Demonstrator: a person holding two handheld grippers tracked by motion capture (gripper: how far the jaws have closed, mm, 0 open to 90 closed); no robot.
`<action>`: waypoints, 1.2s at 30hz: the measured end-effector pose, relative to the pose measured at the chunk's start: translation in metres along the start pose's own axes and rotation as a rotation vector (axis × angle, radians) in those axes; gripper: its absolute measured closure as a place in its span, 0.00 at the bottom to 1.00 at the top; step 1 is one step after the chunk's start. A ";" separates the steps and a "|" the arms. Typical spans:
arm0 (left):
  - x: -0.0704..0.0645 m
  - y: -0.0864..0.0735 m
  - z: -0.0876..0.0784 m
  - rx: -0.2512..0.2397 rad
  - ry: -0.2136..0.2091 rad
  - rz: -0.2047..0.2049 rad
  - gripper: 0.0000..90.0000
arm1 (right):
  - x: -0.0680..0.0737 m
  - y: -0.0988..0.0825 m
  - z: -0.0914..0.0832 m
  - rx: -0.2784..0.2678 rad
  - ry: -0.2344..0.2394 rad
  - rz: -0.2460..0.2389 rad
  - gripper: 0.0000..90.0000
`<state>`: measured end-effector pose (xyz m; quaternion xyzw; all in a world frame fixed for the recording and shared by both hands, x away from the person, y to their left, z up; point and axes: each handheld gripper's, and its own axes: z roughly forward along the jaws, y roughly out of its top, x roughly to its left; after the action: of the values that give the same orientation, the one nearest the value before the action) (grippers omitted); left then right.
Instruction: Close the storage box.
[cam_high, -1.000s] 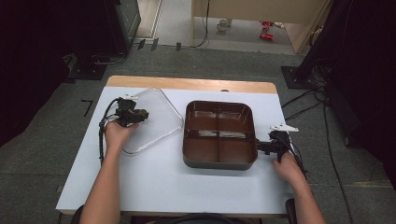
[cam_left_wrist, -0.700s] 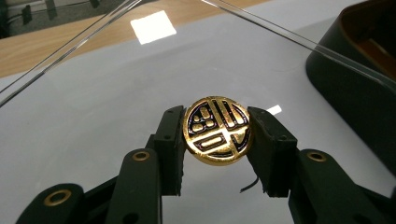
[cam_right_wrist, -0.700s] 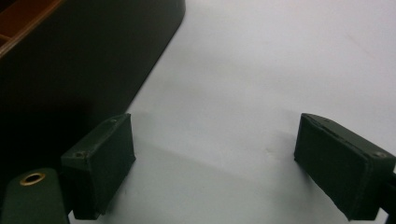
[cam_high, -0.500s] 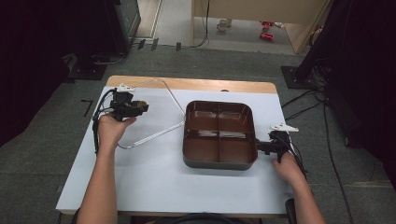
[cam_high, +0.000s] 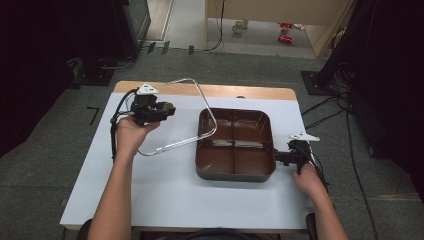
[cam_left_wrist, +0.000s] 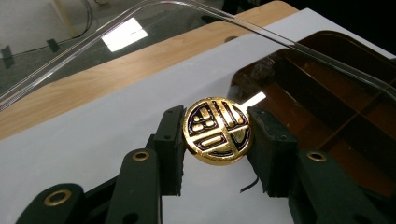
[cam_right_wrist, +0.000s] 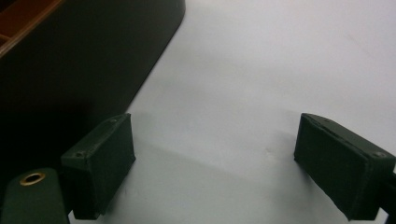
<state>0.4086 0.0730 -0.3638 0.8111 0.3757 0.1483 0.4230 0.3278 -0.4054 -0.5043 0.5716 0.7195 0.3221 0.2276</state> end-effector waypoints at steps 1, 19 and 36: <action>-0.002 0.002 0.003 0.002 -0.003 0.004 0.66 | 0.000 0.000 0.000 -0.001 0.000 -0.001 0.13; -0.069 0.019 0.045 0.028 -0.162 0.109 0.66 | 0.000 0.000 0.000 -0.001 0.000 0.000 0.13; -0.110 0.020 0.082 0.068 -0.237 0.171 0.66 | 0.000 0.000 0.000 -0.001 0.000 -0.003 0.13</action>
<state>0.3902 -0.0619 -0.3886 0.8658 0.2573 0.0742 0.4226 0.3277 -0.4056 -0.5044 0.5707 0.7201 0.3220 0.2284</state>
